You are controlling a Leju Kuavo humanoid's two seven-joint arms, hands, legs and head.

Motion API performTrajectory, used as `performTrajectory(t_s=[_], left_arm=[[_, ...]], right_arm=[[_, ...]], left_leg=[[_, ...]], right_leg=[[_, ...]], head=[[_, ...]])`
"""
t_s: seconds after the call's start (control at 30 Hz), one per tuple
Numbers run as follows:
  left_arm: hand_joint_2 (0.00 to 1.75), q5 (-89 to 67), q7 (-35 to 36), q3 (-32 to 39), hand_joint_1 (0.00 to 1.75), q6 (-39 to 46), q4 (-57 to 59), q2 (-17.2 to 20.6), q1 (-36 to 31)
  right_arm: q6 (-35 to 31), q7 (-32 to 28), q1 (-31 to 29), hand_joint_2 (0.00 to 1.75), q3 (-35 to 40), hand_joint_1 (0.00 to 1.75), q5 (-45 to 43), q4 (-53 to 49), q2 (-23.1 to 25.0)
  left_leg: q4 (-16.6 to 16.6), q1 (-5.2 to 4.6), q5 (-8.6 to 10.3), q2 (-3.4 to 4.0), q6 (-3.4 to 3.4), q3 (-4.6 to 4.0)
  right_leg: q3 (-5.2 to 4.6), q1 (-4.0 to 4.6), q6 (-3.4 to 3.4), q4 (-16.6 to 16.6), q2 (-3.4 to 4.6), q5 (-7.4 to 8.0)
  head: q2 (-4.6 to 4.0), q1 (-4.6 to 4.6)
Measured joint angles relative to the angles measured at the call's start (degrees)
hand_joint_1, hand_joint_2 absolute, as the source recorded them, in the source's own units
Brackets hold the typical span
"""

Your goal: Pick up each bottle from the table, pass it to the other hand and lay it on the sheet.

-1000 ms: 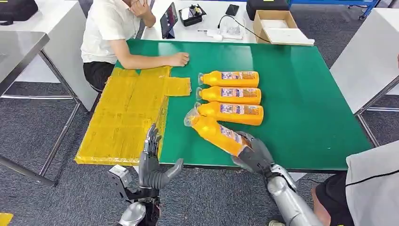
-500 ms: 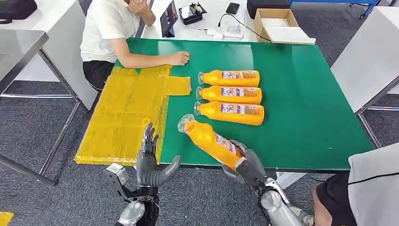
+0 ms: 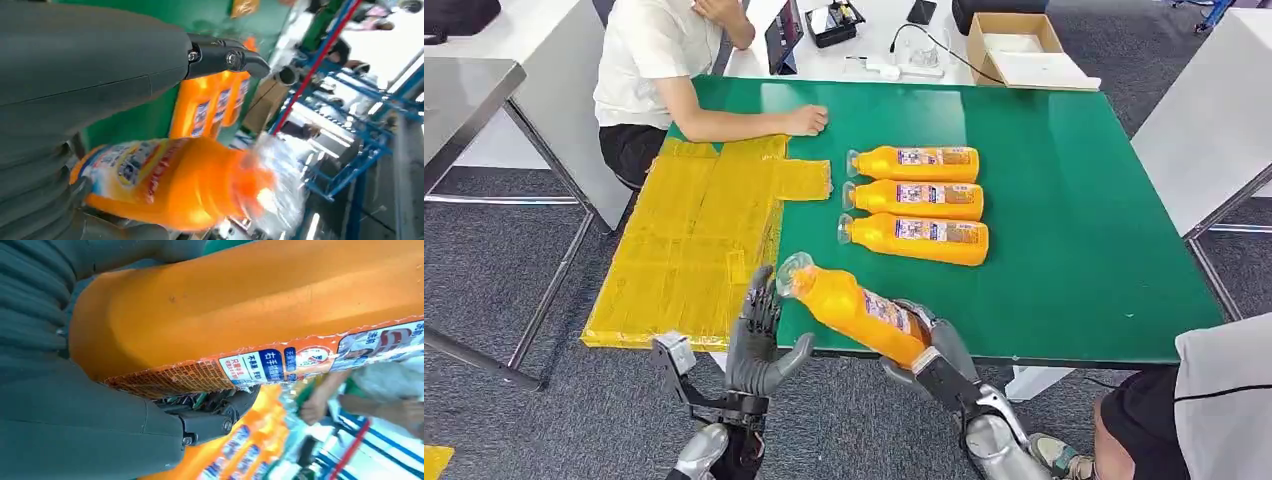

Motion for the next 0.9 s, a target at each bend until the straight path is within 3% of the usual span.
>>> performTrajectory(t_s=[0.4, 0.9], left_arm=[[1.75, 1.90, 1.00, -2.69, 0.00, -6.36, 2.84, -0.15, -2.06], [1.75, 2.25, 1.66, -3.56, 0.00, -7.36, 3.30, -0.13, -2.19]], right_arm=[[-1.66, -0.81, 0.39, 1.75, 3.93, 1.75, -0.31, -3.23, 0.59], [-1.81, -1.03, 0.10, 1.75, 5.07, 1.75, -0.28, -3.28, 1.22]], left_leg=[[0.00, 0.00, 0.01, -0.01, 0.00, -0.07], [0.00, 0.00, 0.01, -0.04, 0.00, -0.09]], right_leg=[[-0.04, 0.00, 0.00, 0.01, -0.03, 0.00], [-0.04, 0.00, 0.00, 0.01, -0.08, 0.00]], head=[[0.00, 0.00], [0.00, 0.00]])
